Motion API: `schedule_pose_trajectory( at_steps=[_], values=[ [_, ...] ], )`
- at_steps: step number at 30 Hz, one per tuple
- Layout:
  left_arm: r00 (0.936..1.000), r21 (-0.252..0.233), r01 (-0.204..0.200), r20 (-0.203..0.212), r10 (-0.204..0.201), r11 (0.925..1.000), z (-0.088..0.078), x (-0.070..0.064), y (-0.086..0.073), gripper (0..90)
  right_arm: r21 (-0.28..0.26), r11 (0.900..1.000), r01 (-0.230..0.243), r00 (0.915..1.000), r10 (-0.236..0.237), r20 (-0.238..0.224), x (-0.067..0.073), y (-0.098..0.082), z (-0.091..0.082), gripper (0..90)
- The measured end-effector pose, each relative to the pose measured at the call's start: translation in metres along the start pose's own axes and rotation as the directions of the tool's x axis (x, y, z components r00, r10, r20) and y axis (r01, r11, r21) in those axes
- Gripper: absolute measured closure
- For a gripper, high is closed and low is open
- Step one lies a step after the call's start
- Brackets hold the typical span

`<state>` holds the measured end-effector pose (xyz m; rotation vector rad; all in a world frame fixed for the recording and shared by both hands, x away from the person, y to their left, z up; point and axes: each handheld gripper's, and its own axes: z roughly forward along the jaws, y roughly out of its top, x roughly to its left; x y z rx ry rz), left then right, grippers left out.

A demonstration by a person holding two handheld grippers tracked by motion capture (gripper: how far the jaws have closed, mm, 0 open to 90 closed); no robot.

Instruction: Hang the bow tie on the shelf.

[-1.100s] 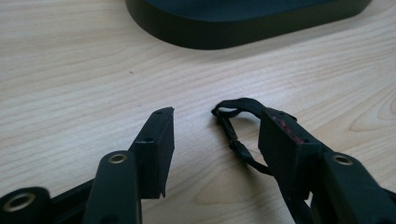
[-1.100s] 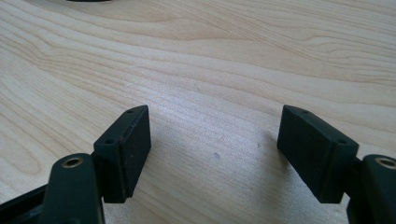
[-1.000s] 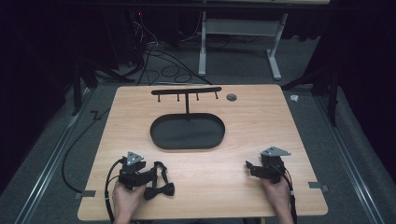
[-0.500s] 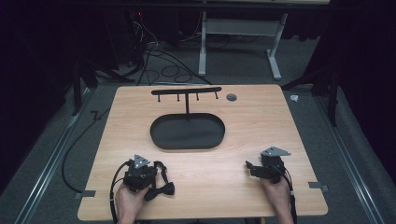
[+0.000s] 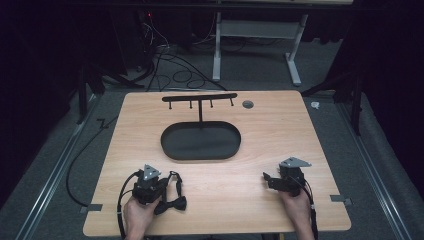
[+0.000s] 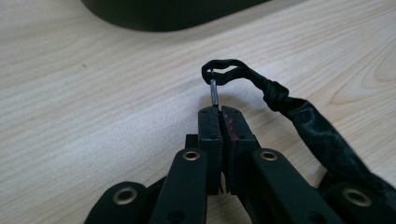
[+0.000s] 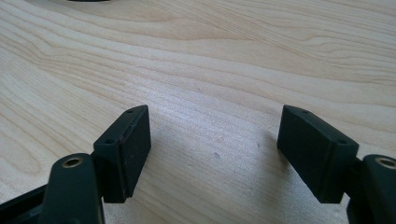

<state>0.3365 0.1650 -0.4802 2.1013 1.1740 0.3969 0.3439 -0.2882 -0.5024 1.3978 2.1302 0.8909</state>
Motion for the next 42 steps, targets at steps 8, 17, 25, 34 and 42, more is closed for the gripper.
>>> schedule_pose_trajectory(
  at_steps=[8, 17, 25, 34, 42],
  values=[
    [0.9997, -0.077, -0.022, 0.009, 0.023, 0.9968, -0.019, -0.004, 0.014, 87.6, -0.001, 1.000, 0.000, 1.0000, 0.000, 0.000, 0.000, 0.000, 0.000, 27.0],
    [0.9975, -0.140, -0.070, -0.003, 0.070, 0.9877, -0.035, -0.009, 0.033, 87.6, -0.001, 1.000, 0.001, 1.0000, -0.001, -0.001, 0.000, 0.000, 0.000, 27.0],
    [0.9955, -0.171, -0.095, -0.011, 0.095, 0.9807, -0.041, -0.010, 0.046, 87.6, 0.000, 1.000, 0.001, 1.0000, -0.001, -0.001, 0.000, 0.000, 0.000, 27.0],
    [0.9929, -0.202, -0.118, -0.008, 0.119, 0.9721, -0.047, -0.012, 0.065, 87.6, -0.002, 1.000, 0.001, 1.0000, -0.001, -0.001, 0.000, 0.000, 0.000, 27.0],
    [0.9915, -0.224, -0.126, 0.004, 0.130, 0.9664, -0.048, -0.012, 0.081, 87.6, -0.001, 1.000, 0.000, 1.0000, 0.000, -0.002, 0.000, 0.000, 0.000, 27.0]
  ],
)
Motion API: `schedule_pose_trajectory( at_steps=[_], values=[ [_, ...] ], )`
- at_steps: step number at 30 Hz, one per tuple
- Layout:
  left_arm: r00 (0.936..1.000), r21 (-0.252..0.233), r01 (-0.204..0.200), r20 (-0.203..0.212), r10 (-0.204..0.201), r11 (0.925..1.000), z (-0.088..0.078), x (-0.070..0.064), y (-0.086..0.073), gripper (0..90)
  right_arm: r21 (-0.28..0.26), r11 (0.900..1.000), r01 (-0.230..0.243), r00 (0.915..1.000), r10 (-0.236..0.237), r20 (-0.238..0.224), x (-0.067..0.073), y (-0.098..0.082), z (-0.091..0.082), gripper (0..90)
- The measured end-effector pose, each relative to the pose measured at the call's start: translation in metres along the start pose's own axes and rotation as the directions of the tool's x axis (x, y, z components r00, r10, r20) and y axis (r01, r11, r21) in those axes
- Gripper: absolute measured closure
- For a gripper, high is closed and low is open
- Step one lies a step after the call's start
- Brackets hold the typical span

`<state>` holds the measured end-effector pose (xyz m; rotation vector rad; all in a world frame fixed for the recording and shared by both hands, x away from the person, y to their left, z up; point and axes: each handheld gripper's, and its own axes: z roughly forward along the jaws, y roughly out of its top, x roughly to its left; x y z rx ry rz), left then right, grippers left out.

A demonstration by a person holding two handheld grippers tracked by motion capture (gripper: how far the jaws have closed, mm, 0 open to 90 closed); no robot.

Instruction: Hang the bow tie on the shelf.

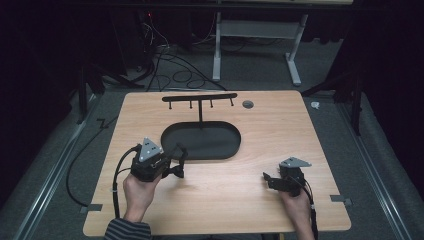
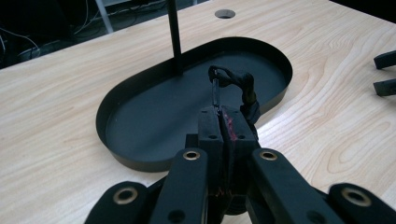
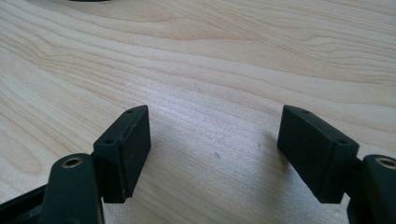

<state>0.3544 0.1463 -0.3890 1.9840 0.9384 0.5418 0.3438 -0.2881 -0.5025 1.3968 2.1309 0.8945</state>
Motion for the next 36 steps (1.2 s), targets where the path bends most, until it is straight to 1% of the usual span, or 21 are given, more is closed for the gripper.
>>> schedule_pose_trajectory(
  at_steps=[3, 6, 15, 23, 24, 29, 30, 32, 35, 36],
  values=[
    [1.0000, -0.006, -0.008, 0.001, 0.008, 0.9999, 0.001, 0.001, 0.006, 87.6, 0.000, 1.000, 0.000, 1.0000, 0.000, 0.000, 0.000, 0.000, 0.000, 27.0],
    [0.9999, -0.015, -0.003, 0.010, 0.003, 0.9999, 0.003, 0.004, 0.012, 87.6, 0.000, 1.000, 0.001, 1.0000, -0.001, -0.001, 0.000, 0.000, 0.000, 26.9],
    [0.9998, -0.021, -0.009, 0.017, 0.009, 0.9998, 0.006, 0.008, 0.023, 87.6, 0.000, 1.000, 0.000, 1.0000, 0.000, -0.001, 0.000, 0.000, 0.000, 26.9],
    [0.9996, -0.030, 0.010, 0.026, -0.009, 0.9995, 0.009, 0.016, 0.033, 87.6, 0.000, 1.000, 0.001, 1.0000, -0.001, -0.001, 0.000, 0.000, 0.000, 26.9],
    [0.9997, -0.037, 0.014, 0.019, -0.013, 0.9992, 0.009, 0.018, 0.035, 87.6, 0.000, 1.000, 0.000, 1.0000, 0.000, -0.001, 0.000, 0.000, 0.000, 26.9],
    [0.9995, -0.050, 0.028, 0.016, -0.027, 0.9983, 0.010, 0.023, 0.041, 87.6, 0.000, 1.000, 0.000, 1.0000, 0.000, -0.001, 0.000, 0.000, 0.000, 26.9],
    [0.9991, -0.055, 0.040, 0.018, -0.039, 0.9977, 0.012, 0.026, 0.043, 87.6, 0.000, 1.000, 0.001, 1.0000, -0.001, -0.001, 0.000, 0.000, 0.000, 26.9],
    [0.9996, -0.051, 0.029, 0.004, -0.029, 0.9983, 0.013, 0.028, 0.046, 87.6, 0.000, 1.000, 0.000, 1.0000, 0.000, -0.001, 0.000, 0.000, 0.000, 26.9],
    [0.9997, -0.055, 0.022, -0.006, -0.022, 0.9983, 0.013, 0.028, 0.049, 87.6, 0.000, 1.000, 0.000, 1.0000, 0.000, -0.001, 0.000, 0.000, 0.000, 26.9],
    [0.9997, -0.058, 0.016, -0.018, -0.017, 0.9982, 0.014, 0.030, 0.053, 87.6, 0.000, 1.000, 0.000, 1.0000, 0.000, -0.001, 0.000, 0.000, 0.000, 26.9]
  ],
)
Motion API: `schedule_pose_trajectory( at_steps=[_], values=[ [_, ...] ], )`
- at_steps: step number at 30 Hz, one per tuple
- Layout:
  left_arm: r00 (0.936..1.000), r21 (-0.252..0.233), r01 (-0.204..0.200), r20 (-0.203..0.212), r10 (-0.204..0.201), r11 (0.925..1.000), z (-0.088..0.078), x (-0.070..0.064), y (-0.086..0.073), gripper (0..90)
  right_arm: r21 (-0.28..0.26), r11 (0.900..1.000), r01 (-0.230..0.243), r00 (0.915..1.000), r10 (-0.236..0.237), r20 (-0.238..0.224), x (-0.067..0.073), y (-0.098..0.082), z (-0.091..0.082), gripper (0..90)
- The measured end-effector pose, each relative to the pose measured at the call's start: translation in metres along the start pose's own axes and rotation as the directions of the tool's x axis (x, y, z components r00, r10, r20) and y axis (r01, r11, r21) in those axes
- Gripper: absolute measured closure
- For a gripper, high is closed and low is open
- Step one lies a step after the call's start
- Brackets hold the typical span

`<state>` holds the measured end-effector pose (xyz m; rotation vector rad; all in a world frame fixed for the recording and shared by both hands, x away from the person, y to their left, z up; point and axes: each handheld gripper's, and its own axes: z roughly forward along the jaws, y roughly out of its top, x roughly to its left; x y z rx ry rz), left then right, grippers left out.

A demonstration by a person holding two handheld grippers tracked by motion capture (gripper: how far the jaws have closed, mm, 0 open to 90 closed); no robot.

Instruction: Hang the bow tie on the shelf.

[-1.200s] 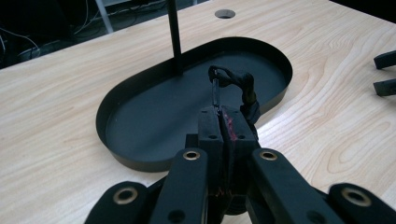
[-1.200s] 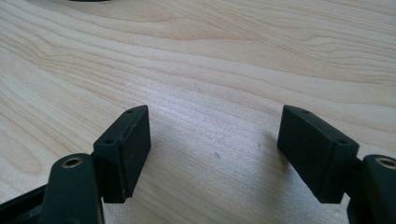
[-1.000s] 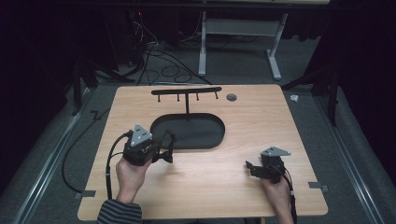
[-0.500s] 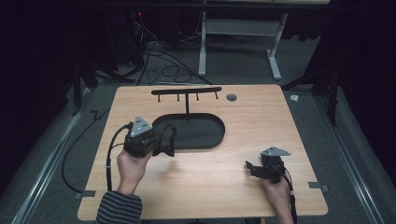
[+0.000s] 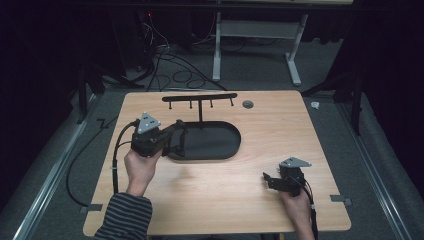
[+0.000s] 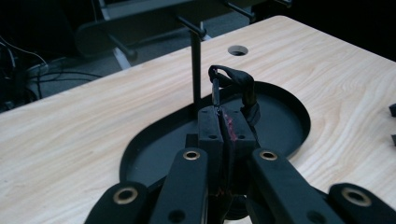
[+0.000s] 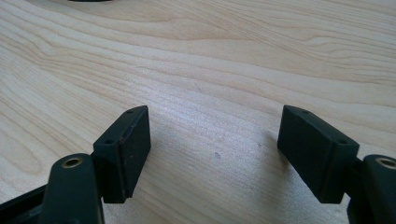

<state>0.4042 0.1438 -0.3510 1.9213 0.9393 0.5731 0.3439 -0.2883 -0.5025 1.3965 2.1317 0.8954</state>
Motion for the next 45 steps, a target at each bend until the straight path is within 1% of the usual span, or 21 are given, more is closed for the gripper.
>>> schedule_pose_trajectory(
  at_steps=[1, 2, 3, 7, 10, 13, 16, 17, 18, 20, 26, 28, 35, 36, 37, 38, 39, 40, 45],
  values=[
    [1.0000, 0.000, 0.000, 0.000, 0.000, 1.0000, 0.000, 0.000, 0.000, 87.6, 0.000, 1.000, 0.000, 1.0000, 0.000, 0.000, 0.000, 0.000, 0.000, 26.9],
    [0.9999, 0.000, -0.003, -0.012, 0.003, 1.0000, 0.000, 0.001, 0.002, 87.6, 0.000, 1.000, 0.000, 1.0000, 0.000, 0.000, 0.000, 0.000, 0.000, 26.9],
    [0.9994, 0.000, -0.012, -0.033, 0.012, 0.9999, 0.000, 0.001, 0.005, 87.5, 0.000, 1.000, 0.000, 1.0000, 0.000, -0.001, 0.000, 0.000, 0.000, 26.9],
    [0.9986, 0.002, -0.025, -0.046, 0.025, 0.9997, 0.002, 0.002, 0.013, 87.5, -0.001, 1.000, 0.000, 1.0000, 0.000, -0.002, 0.000, 0.000, 0.000, 26.9],
    [0.9985, -0.003, -0.018, -0.052, 0.018, 0.9998, 0.003, 0.006, 0.017, 87.6, -0.001, 1.000, 0.000, 1.0000, 0.000, -0.001, 0.000, 0.000, 0.000, 26.9],
    [0.9982, -0.012, -0.002, -0.060, 0.002, 0.9999, 0.005, 0.013, 0.021, 87.6, -0.001, 1.000, 0.000, 1.0000, 0.000, -0.002, 0.000, 0.000, 0.000, 26.9],
    [0.9969, -0.005, 0.004, -0.078, -0.004, 1.0000, 0.007, 0.017, 0.024, 87.5, -0.001, 1.000, 0.001, 1.0000, -0.001, -0.002, 0.000, 0.000, 0.000, 26.9],
    [0.9969, -0.005, 0.004, -0.078, -0.004, 1.0000, 0.007, 0.017, 0.024, 87.5, 0.000, 1.000, 0.000, 1.0000, 0.000, -0.002, 0.000, 0.000, 0.000, 26.9],
    [0.9959, -0.006, 0.007, -0.090, -0.008, 1.0000, 0.009, 0.020, 0.025, 87.5, -0.001, 1.000, 0.001, 1.0000, -0.001, -0.002, 0.000, 0.000, 0.000, 26.9],
    [0.9949, -0.008, 0.012, -0.100, -0.013, 0.9999, 0.011, 0.023, 0.027, 87.5, -0.001, 1.000, 0.001, 1.0000, -0.001, -0.002, 0.000, 0.000, 0.000, 26.8],
    [0.9935, 0.000, 0.020, -0.112, -0.020, 0.9998, 0.015, 0.028, 0.028, 87.5, -0.001, 1.000, 0.001, 1.0000, -0.001, -0.002, 0.000, 0.000, 0.000, 26.9],
    [0.9924, -0.001, 0.032, -0.119, -0.032, 0.9995, 0.019, 0.032, 0.028, 87.5, 0.000, 1.000, 0.001, 1.0000, -0.001, -0.002, 0.000, 0.000, 0.000, 26.9],
    [0.9891, -0.002, 0.055, -0.137, -0.055, 0.9985, 0.027, 0.039, 0.027, 87.4, 0.000, 1.000, 0.001, 1.0000, -0.001, -0.002, 0.000, 0.000, 0.000, 26.9],
    [0.9874, -0.001, 0.064, -0.145, -0.063, 0.9980, 0.030, 0.041, 0.027, 87.4, 0.000, 1.000, 0.001, 1.0000, -0.001, -0.002, 0.000, 0.000, 0.000, 26.9],
    [0.9874, -0.001, 0.064, -0.145, -0.063, 0.9980, 0.030, 0.041, 0.027, 87.4, 0.000, 1.000, 0.001, 1.0000, -0.001, -0.002, 0.000, 0.000, 0.000, 26.9],
    [0.9860, 0.001, 0.061, -0.156, -0.060, 0.9981, 0.031, 0.042, 0.026, 87.4, 0.000, 1.000, 0.001, 1.0000, -0.001, -0.002, 0.000, 0.000, 0.000, 26.9],
    [0.9829, 0.005, 0.060, -0.174, -0.058, 0.9982, 0.034, 0.043, 0.026, 87.3, 0.000, 1.000, 0.001, 1.0000, -0.001, -0.002, 0.000, 0.000, 0.000, 26.9],
    [0.9816, 0.007, 0.061, -0.181, -0.059, 0.9981, 0.035, 0.043, 0.025, 87.3, 0.000, 1.000, 0.001, 1.0000, -0.001, -0.002, 0.000, 0.000, 0.000, 26.9],
    [0.9789, 0.006, 0.063, -0.195, -0.061, 0.9980, 0.039, 0.045, 0.024, 87.2, 0.000, 1.000, 0.002, 1.0000, -0.002, -0.002, 0.000, 0.000, 0.000, 26.9]
  ],
)
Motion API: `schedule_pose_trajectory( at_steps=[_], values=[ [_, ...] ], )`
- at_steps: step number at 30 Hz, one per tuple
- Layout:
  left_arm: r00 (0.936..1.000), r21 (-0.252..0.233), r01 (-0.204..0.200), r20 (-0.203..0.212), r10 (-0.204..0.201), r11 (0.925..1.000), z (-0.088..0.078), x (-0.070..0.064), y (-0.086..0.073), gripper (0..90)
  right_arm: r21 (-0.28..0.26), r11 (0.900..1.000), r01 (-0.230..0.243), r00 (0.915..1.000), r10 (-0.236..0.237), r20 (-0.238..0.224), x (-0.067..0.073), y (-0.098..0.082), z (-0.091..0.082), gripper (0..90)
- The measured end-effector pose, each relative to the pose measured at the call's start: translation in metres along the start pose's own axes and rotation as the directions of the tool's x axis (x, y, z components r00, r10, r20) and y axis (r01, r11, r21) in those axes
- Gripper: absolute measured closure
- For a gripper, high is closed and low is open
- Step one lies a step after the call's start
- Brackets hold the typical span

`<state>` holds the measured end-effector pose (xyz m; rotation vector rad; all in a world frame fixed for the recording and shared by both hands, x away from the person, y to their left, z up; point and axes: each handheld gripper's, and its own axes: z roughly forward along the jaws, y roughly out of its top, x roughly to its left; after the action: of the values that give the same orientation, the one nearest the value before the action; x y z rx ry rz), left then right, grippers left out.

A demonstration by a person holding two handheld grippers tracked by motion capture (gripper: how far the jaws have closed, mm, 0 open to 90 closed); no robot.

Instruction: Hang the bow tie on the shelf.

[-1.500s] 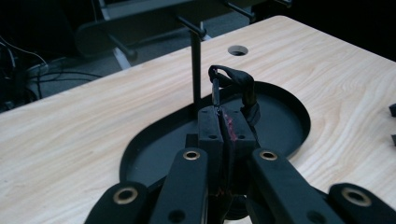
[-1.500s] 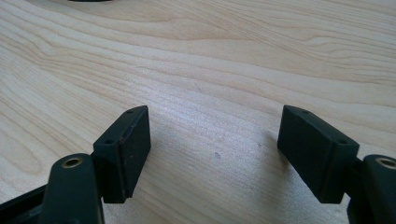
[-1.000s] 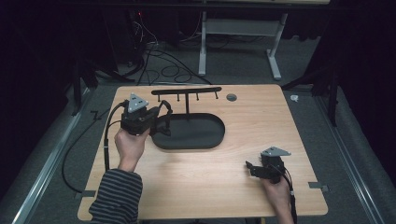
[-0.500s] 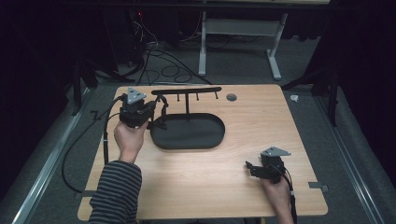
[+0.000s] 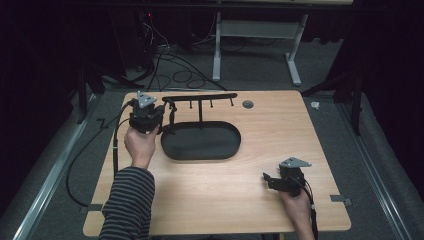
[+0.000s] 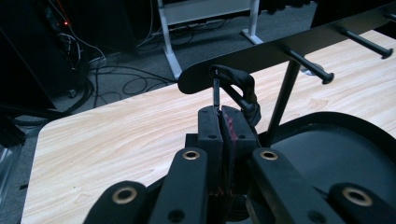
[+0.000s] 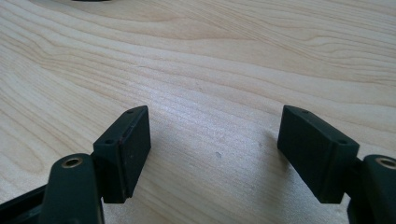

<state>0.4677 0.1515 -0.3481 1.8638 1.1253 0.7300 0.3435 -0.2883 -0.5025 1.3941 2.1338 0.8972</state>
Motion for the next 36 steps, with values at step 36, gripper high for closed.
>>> schedule_pose_trajectory(
  at_steps=[36],
  values=[
    [0.9993, 0.038, -0.002, 0.036, 0.001, 0.9993, -0.003, 0.002, -0.016, 73.1, 0.000, 1.000, 0.003, 1.0000, -0.003, 0.000, 0.000, 0.000, 0.000, 26.9]
  ],
)
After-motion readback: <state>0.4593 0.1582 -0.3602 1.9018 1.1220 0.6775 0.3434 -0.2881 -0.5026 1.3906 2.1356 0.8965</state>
